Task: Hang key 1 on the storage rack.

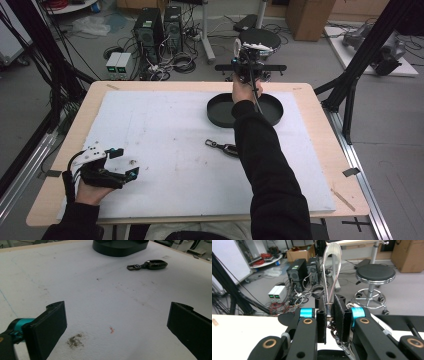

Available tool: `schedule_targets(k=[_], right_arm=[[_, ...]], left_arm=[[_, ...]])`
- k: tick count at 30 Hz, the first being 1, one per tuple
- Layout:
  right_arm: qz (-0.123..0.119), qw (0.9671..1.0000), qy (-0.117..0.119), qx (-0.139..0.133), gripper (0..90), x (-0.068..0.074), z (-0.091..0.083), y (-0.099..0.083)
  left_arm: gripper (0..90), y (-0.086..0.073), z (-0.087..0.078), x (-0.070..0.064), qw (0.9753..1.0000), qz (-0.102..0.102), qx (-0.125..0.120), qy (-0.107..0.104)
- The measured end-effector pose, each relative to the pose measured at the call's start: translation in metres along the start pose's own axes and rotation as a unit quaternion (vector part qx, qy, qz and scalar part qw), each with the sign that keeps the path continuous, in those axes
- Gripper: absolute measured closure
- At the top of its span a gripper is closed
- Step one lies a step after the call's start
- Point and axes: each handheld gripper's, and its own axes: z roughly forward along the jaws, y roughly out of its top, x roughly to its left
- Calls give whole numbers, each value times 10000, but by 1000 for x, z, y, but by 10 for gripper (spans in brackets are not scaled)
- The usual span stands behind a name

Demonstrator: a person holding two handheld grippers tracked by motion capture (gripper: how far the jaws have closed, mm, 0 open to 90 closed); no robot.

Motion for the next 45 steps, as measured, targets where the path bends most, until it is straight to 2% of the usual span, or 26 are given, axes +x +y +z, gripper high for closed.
schedule_targets(k=[5, 9, 13, 16, 21, 23, 24, 27, 29, 33, 34, 36, 37, 39, 42, 45], right_arm=[[-220, 9997, -102, -61, 814, 10, -8, -2], [-488, 9987, -102, -104, 810, 20, -10, -3], [-346, 9991, -258, -15, 805, 13, -4, -4], [-200, 9995, -214, 86, 792, 8, -6, -5], [-574, 9981, -161, 123, 776, 16, -7, -7], [-606, 9979, -75, 204, 767, 19, -6, -8], [-605, 9979, -23, 229, 743, 22, -6, -9], [-769, 9968, -71, 185, 664, 28, -8, -10], [-837, 9963, -37, 192, 598, 28, -10, -9], [-967, 9951, 33, 217, 394, 21, -19, -5], [-968, 9951, 5, 203, 380, 18, -22, -4], [-898, 9959, 117, 43, 306, 9, -31, -5], [-890, 9959, 162, 25, 277, 5, -35, -7], [-921, 9957, 99, 101, 239, -4, -40, -11], [-879, 9958, 236, 70, 198, -20, -51, -19], [-994, 9938, 503, -12, 112, -33, -62, -27]], left_arm=[[30, 0, 0, 0, 10000, 0, 16, -1], [30, 0, 0, 0, 10000, 22, 14, 5], [30, 0, -1, -1, 10000, 34, 19, 3], [30, 0, -1, 0, 10000, 20, 27, -7], [30, 0, -1, -2, 10000, 34, 41, 0], [30, 0, -2, -2, 10000, 51, 44, 7], [30, 0, -2, -1, 10000, 64, 55, 10], [30, 0, -2, -1, 10000, 46, 48, 15], [30, -1, -3, -1, 10000, 53, 58, 12], [30, -1, -3, -2, 10000, 33, 64, 5], [30, -1, -3, -2, 10000, 39, 72, 11], [30, -1, -3, -2, 10000, 37, 91, 7], [30, -1, -3, -2, 9999, 64, 101, 4], [30, -1, -3, -3, 9999, 77, 112, 16], [30, -1, -2, -3, 9999, 60, 127, 21], [30, -1, -2, -3, 9999, 49, 119, 30]])
